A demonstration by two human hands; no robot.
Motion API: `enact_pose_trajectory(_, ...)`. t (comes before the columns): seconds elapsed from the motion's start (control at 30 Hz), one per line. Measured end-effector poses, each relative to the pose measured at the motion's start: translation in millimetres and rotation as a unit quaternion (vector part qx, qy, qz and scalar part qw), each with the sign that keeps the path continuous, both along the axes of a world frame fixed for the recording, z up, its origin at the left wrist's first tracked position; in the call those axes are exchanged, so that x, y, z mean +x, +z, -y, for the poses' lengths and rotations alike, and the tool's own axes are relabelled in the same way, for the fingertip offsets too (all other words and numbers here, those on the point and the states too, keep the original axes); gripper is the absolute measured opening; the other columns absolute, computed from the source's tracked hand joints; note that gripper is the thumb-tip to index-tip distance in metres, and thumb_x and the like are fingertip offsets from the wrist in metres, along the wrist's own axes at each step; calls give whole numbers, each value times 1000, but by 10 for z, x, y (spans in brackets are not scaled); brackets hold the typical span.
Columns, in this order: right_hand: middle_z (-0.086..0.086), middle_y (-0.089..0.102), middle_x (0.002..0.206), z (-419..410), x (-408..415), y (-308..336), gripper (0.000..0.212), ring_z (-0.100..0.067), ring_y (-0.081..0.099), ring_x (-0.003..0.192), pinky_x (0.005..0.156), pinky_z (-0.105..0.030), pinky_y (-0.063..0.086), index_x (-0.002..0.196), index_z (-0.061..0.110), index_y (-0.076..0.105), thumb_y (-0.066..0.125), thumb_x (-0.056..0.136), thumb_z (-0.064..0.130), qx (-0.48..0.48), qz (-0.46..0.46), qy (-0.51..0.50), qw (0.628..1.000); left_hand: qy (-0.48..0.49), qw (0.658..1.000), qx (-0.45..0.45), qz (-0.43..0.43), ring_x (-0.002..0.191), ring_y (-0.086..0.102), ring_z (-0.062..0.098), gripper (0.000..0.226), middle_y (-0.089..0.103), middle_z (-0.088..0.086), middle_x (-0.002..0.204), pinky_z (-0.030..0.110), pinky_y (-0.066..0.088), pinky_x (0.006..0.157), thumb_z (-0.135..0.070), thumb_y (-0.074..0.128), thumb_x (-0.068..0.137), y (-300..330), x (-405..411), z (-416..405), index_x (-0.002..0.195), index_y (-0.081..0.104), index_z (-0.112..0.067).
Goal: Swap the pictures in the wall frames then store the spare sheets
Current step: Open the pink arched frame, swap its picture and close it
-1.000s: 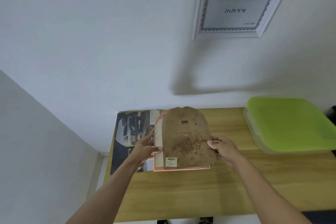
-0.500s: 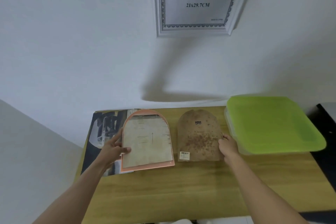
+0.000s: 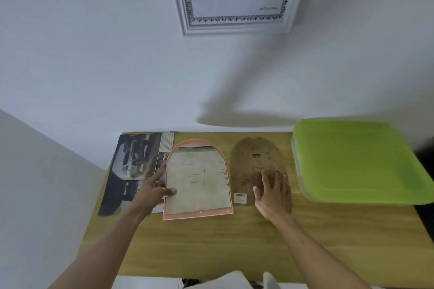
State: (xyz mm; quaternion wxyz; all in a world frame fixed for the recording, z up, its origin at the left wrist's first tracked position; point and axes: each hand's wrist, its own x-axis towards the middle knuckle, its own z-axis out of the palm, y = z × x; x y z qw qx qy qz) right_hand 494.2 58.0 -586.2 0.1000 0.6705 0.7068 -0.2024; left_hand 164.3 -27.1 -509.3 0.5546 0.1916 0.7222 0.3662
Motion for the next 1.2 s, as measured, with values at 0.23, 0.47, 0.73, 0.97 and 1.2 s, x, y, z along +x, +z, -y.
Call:
enact_pose_trajectory(0.23,-15,1,165,-104,215,7,67,-37,-1,151,122,-48,5,158,27,4,25,101,54,-2,25,11,1000,20,1000,-9,8,99,66,32,96,68,14,111,47,58,74,17,65,79,-40,121,47,148,32,-40)
enact_pose_trajectory(0.47,0,60,131,106,-220,305,44,-13,62,110,90,-27,50,140,19,49,43,103,42,-27,-226,35,973,11,1000,-6,6,101,67,32,95,71,13,109,54,54,89,17,65,77,-130,162,80,148,33,-38)
enact_pose_trajectory(0.73,8,69,109,358,-594,190,29,-3,65,89,72,-15,51,123,20,64,58,96,12,-123,-295,-27,947,-90,984,-10,-155,87,67,20,86,69,9,94,28,54,71,2,69,78,-253,120,171,150,34,-30)
enact_pose_trajectory(0.97,4,70,95,504,-824,88,29,-15,67,87,72,-21,51,116,16,64,59,90,7,-56,-208,-27,976,-187,920,-34,-344,82,52,24,66,48,7,103,32,48,71,-9,59,79,-412,180,242,141,41,-16)
enact_pose_trajectory(1.2,-7,48,124,333,-1053,272,53,-23,58,99,72,-35,51,141,22,30,55,94,22,-25,-92,58,994,-209,891,-49,-401,107,50,26,48,47,9,122,37,50,80,-19,58,90,-450,217,295,134,42,-10)
